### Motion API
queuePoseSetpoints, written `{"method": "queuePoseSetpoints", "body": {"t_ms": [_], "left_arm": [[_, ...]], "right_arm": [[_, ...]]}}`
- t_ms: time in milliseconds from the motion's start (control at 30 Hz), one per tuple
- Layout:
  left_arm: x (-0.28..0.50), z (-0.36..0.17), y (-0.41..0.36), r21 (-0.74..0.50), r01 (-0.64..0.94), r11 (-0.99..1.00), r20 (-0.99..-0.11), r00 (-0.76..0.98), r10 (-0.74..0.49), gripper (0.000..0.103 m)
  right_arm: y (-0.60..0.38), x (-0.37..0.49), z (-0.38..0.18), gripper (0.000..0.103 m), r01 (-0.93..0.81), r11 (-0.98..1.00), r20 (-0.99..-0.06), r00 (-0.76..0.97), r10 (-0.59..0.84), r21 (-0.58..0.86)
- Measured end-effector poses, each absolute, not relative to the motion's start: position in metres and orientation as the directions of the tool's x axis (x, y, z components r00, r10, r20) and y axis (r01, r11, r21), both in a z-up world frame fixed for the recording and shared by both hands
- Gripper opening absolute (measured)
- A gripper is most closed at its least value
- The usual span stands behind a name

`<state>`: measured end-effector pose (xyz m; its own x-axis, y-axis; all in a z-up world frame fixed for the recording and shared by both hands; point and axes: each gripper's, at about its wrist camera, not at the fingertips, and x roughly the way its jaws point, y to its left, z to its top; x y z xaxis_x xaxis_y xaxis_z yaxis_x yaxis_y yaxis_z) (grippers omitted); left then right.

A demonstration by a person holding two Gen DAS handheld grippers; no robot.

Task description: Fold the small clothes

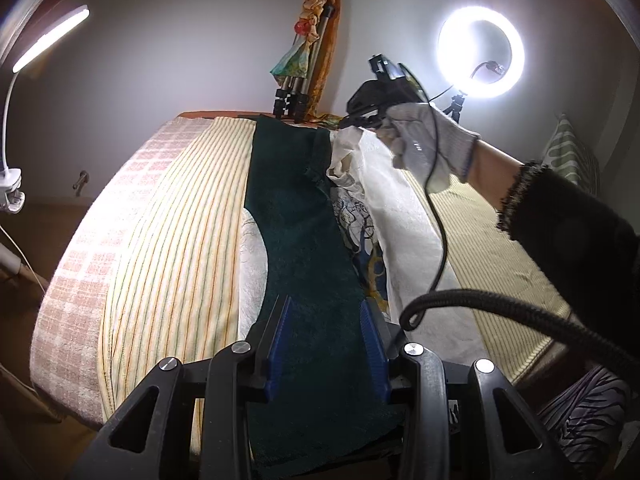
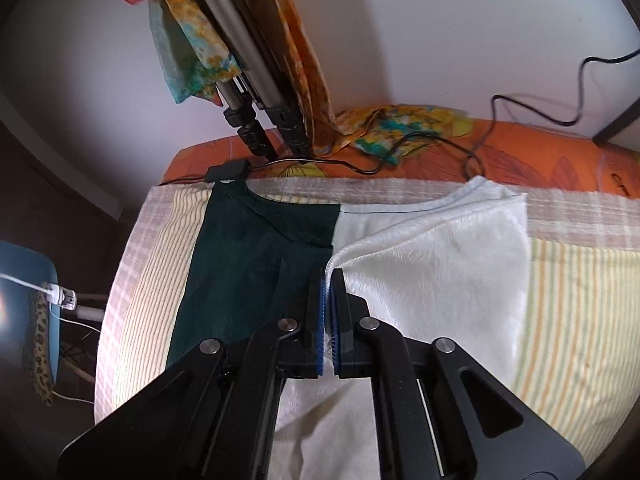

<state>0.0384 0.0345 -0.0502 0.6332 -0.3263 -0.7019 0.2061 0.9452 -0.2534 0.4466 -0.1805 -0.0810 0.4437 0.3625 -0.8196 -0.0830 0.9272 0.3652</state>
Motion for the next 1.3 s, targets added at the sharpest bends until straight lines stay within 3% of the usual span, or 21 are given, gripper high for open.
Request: {"method": "queuePoseSetpoints", "body": {"t_ms": [67,133,200,233,500,800,1033,1300], "left_arm": [[0.040,-0.052,0.036,-0.256,0.198,0.946,-0.704,0.632,-0.323,0.036],[0.043,-0.053,0.037,-0.252,0.192,0.948,-0.710,0.629,-0.316,0.036],[0.045,-0.056,0.038,-0.251,0.186,0.950,-0.717,0.624,-0.312,0.036],[0.046,-0.057,0.038,-0.251,0.184,0.950,-0.719,0.621,-0.310,0.036],[0.042,-0.063,0.039,-0.210,0.191,0.959,-0.728,0.624,-0.284,0.036],[0.025,-0.060,0.040,-0.173,0.238,0.956,-0.731,0.619,-0.287,0.039],[0.031,-0.075,0.050,-0.213,0.271,0.939,-0.791,0.516,-0.329,0.053],[0.028,-0.112,0.076,-0.372,0.146,0.917,-0.823,0.404,-0.398,0.052]], "right_arm": [[-0.174,0.457,-0.091,0.004,-0.073,0.918,-0.817,0.432,0.382,0.391],[-0.172,0.464,-0.101,0.016,-0.057,0.902,-0.811,0.417,0.410,0.427],[-0.172,0.468,-0.106,0.049,-0.049,0.885,-0.800,0.408,0.440,0.462],[-0.172,0.467,-0.105,0.051,-0.051,0.886,-0.796,0.419,0.437,0.460],[-0.217,0.420,-0.048,0.052,-0.065,0.873,-0.737,0.509,0.445,0.483],[-0.285,0.271,0.011,0.052,-0.059,0.885,-0.707,0.578,0.408,0.462],[-0.283,0.156,-0.006,0.052,-0.078,0.889,-0.742,0.520,0.422,0.451],[-0.257,0.064,-0.072,0.052,-0.157,0.859,-0.781,0.360,0.509,0.488]]}}
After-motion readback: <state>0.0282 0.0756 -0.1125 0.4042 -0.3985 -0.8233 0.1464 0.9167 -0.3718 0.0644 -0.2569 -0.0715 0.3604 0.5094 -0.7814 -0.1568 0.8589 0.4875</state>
